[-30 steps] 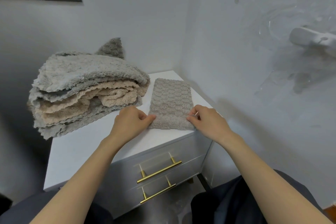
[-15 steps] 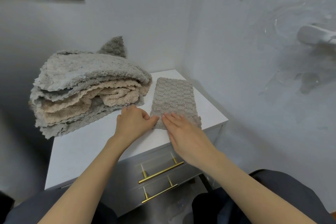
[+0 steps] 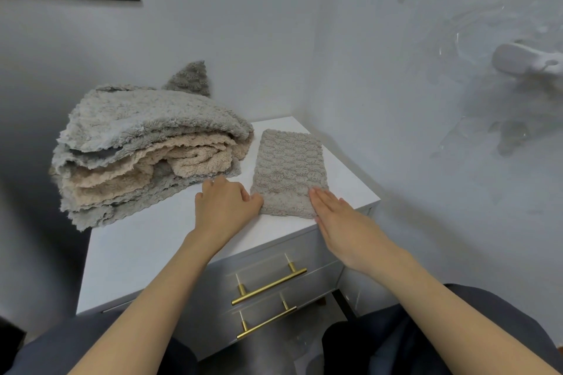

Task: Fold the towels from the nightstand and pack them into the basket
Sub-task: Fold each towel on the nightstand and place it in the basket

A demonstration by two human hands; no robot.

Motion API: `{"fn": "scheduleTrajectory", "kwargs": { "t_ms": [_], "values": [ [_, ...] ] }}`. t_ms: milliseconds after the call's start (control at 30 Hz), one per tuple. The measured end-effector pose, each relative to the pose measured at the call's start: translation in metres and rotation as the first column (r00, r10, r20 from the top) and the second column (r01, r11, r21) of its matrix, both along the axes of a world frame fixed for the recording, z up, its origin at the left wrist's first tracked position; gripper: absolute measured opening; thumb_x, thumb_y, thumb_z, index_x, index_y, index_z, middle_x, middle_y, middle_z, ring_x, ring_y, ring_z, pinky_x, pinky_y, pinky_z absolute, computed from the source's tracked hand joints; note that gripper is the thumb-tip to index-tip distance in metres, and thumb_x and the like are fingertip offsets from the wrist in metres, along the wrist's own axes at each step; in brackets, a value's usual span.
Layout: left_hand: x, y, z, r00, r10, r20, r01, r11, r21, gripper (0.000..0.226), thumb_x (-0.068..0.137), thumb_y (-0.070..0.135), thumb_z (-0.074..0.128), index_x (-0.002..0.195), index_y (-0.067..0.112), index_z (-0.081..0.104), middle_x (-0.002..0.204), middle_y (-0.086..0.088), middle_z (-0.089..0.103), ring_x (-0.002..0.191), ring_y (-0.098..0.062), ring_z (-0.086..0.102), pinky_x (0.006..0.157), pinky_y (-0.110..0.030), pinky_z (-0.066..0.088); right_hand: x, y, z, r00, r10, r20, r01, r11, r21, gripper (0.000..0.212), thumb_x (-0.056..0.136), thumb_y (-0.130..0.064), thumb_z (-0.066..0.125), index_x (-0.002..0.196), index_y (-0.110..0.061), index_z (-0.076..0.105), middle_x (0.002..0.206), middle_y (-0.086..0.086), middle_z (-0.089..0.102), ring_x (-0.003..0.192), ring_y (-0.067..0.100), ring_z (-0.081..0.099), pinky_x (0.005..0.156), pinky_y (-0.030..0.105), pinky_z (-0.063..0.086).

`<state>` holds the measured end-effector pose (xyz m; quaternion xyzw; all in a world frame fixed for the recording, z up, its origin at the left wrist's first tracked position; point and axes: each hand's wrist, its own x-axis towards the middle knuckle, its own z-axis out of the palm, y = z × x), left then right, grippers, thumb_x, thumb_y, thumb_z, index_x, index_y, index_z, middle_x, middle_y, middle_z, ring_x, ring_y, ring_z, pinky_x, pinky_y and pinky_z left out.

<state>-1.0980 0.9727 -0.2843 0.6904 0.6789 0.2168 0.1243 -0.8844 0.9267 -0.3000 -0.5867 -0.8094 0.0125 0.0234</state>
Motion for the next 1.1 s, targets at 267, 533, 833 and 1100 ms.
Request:
{"fn": "scheduleTrajectory", "kwargs": {
  "t_ms": [267, 533, 833, 1100],
  "values": [
    [-0.009, -0.010, 0.010, 0.836, -0.524, -0.164, 0.548, 0.785, 0.289, 0.027, 0.085, -0.002, 0.058, 0.102, 0.015, 0.072, 0.101, 0.002, 0.069, 0.097, -0.023, 0.058, 0.084, -0.037, 0.046, -0.003, -0.002, 0.012, 0.999, 0.031, -0.043, -0.022, 0.981, 0.191, 0.045, 0.096, -0.011, 0.040, 0.139, -0.023, 0.035, 0.140, -0.001, 0.047, 0.109, 0.023, 0.054, 0.070, 0.032, 0.039],
    [-0.026, -0.008, 0.005, 0.856, -0.508, -0.098, 0.517, 0.848, 0.117, 0.042, 0.092, 0.027, 0.058, 0.134, 0.028, 0.055, 0.137, 0.010, 0.054, 0.136, -0.004, 0.036, 0.107, -0.020, 0.028, 0.001, 0.006, 0.019, 0.972, -0.056, -0.229, 0.088, 0.987, 0.133, 0.035, 0.098, -0.021, 0.040, 0.129, -0.022, 0.056, 0.126, -0.006, 0.059, 0.116, 0.019, 0.048, 0.085, 0.036, 0.046],
    [-0.019, 0.001, 0.003, 0.904, -0.304, 0.299, 0.295, 0.952, 0.076, 0.021, 0.090, 0.036, 0.059, 0.087, 0.021, 0.074, 0.082, 0.011, 0.071, 0.079, -0.002, 0.061, 0.069, -0.018, 0.041, 0.008, 0.017, 0.036, 0.816, -0.257, -0.518, 0.246, 0.965, -0.091, 0.038, 0.097, -0.025, 0.049, 0.072, 0.002, 0.054, 0.072, 0.013, 0.053, 0.074, 0.028, 0.047, 0.064, 0.037, 0.034],
    [-0.004, 0.005, 0.001, 0.952, -0.141, 0.270, 0.147, 0.989, 0.001, 0.030, 0.091, 0.040, 0.056, 0.076, 0.016, 0.066, 0.067, 0.007, 0.061, 0.065, -0.009, 0.053, 0.060, -0.026, 0.034, 0.008, 0.027, 0.029, 0.814, -0.451, -0.366, 0.443, 0.889, -0.111, 0.055, 0.098, -0.046, 0.039, 0.052, -0.017, 0.033, 0.060, 0.001, 0.040, 0.091, 0.031, 0.044, 0.074, 0.036, 0.037]
  ]
}}
